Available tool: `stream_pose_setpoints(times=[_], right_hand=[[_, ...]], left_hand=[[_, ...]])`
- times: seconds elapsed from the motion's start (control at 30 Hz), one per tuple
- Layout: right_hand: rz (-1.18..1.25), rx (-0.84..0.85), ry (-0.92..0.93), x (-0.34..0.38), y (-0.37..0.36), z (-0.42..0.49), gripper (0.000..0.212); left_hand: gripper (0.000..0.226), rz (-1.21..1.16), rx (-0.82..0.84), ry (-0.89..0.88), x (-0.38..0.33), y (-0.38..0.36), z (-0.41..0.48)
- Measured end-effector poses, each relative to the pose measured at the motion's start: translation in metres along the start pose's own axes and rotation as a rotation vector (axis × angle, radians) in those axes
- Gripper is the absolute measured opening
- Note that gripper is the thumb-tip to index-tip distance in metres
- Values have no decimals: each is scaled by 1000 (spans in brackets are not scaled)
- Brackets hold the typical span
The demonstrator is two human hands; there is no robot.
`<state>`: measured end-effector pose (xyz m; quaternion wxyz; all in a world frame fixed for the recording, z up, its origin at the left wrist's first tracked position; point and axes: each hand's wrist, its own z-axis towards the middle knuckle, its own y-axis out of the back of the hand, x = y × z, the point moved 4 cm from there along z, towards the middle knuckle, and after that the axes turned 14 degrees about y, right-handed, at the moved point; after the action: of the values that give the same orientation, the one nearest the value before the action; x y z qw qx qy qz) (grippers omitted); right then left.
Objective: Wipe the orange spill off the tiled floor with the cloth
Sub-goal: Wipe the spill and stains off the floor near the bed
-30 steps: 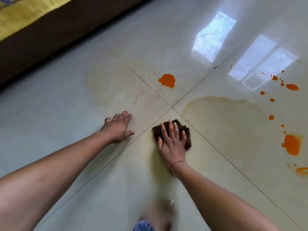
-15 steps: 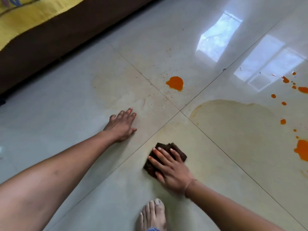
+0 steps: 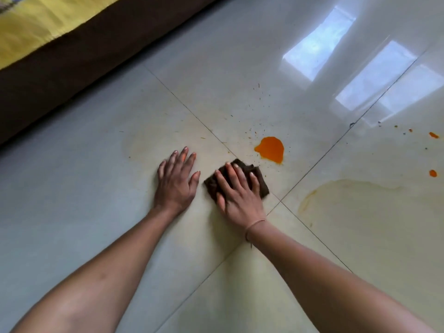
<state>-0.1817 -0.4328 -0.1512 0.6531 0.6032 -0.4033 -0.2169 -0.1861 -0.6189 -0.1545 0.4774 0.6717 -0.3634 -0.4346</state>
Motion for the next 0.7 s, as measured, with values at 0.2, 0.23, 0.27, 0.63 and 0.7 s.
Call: stream_pose_setpoints(times=[0.2,0.23,0.27,0.63,0.7], right_hand=[[-6,143,165,39,3,-90,56],[-3,137,170,35,2,-86,56],[-18,130,176,32,1,-74,55],[29,35,59,7,6,46,57],[16,75,132,-1,8,13,57]], left_hand=[[50,4,29,-13,-3,6,-1],[50,8,34,-9,-4,6,0],[51,10,36,-8,-4,5,0],[54,12,-27,46,-6,8,0],[55,34,-13,50,-7,6,0]])
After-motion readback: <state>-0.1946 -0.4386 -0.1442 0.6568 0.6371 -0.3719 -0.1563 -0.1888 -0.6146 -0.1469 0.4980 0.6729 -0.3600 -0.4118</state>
